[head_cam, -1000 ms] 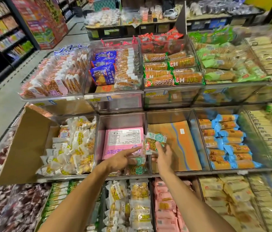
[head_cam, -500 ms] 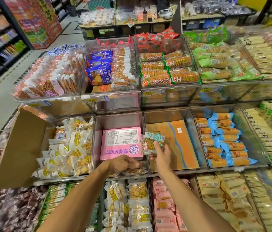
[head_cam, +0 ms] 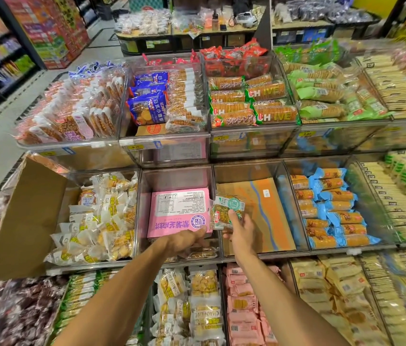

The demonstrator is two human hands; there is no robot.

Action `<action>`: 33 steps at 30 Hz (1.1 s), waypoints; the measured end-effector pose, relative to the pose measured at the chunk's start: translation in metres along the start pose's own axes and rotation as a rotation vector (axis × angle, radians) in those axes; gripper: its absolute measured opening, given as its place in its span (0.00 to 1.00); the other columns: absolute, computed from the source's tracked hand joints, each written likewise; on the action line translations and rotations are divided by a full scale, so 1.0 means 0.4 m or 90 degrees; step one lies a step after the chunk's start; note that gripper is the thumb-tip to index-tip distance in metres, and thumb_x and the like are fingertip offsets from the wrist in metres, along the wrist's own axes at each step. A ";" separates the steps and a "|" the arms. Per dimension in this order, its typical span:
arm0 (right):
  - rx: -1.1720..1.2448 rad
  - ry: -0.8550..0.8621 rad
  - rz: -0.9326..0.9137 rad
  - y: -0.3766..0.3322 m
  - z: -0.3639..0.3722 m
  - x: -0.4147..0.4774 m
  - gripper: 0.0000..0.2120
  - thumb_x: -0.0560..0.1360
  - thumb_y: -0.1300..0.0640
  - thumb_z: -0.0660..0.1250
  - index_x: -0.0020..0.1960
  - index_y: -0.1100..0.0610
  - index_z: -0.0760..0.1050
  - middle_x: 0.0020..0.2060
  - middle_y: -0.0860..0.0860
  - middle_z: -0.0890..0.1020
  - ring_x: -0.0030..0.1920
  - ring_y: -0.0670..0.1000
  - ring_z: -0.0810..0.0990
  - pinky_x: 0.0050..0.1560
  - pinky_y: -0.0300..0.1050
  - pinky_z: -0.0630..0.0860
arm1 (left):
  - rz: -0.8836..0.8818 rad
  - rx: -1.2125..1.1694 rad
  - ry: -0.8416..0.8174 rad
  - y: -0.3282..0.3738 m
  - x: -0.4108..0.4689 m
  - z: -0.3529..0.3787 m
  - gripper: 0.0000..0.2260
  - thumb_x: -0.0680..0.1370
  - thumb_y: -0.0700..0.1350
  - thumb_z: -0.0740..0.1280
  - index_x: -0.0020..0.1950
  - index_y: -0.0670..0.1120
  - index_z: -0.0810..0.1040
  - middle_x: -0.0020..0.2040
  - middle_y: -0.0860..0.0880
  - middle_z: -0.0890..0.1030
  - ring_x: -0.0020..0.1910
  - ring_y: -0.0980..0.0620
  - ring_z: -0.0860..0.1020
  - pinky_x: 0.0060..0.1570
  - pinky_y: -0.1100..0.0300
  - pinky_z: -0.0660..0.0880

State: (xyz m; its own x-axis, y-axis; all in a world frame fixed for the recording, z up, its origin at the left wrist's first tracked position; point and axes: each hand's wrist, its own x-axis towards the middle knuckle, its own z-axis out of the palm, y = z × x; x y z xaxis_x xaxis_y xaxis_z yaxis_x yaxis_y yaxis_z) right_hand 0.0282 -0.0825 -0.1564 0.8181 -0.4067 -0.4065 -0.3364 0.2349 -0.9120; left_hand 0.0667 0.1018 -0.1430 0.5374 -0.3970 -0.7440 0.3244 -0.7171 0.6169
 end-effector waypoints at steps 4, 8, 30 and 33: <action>0.004 -0.007 -0.014 0.001 -0.006 0.003 0.16 0.83 0.49 0.68 0.68 0.50 0.69 0.50 0.45 0.79 0.34 0.49 0.77 0.27 0.34 0.75 | 0.013 -0.070 0.090 0.015 -0.011 0.035 0.26 0.88 0.58 0.49 0.75 0.44 0.75 0.72 0.32 0.74 0.75 0.29 0.62 0.68 0.41 0.69; 0.014 0.007 -0.014 0.019 -0.002 0.016 0.24 0.82 0.47 0.69 0.74 0.57 0.71 0.58 0.52 0.81 0.34 0.48 0.78 0.28 0.35 0.76 | -0.003 -0.148 0.120 -0.010 0.007 0.020 0.30 0.85 0.65 0.50 0.65 0.45 0.82 0.67 0.43 0.82 0.68 0.33 0.76 0.48 0.57 0.80; -0.192 -0.025 -0.128 0.022 0.009 -0.012 0.23 0.84 0.35 0.53 0.65 0.46 0.79 0.54 0.46 0.84 0.54 0.51 0.84 0.56 0.57 0.82 | 0.190 -0.475 0.224 0.064 -0.062 -0.041 0.08 0.80 0.35 0.69 0.59 0.36 0.78 0.52 0.41 0.87 0.50 0.41 0.86 0.46 0.51 0.84; -0.421 -0.079 -0.208 0.027 0.008 -0.002 0.18 0.86 0.41 0.53 0.62 0.48 0.78 0.53 0.46 0.81 0.54 0.50 0.79 0.51 0.47 0.74 | 0.194 -0.419 0.304 0.020 -0.106 -0.088 0.08 0.81 0.35 0.68 0.60 0.38 0.79 0.55 0.40 0.86 0.49 0.45 0.87 0.44 0.53 0.85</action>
State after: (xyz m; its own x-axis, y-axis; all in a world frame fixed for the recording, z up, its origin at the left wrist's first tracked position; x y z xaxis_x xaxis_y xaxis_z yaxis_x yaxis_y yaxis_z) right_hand 0.0254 -0.0769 -0.1658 0.9581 -0.2525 -0.1354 -0.2450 -0.4772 -0.8439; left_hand 0.0741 0.1331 -0.0976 0.8952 -0.1288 -0.4266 0.4189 -0.0828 0.9042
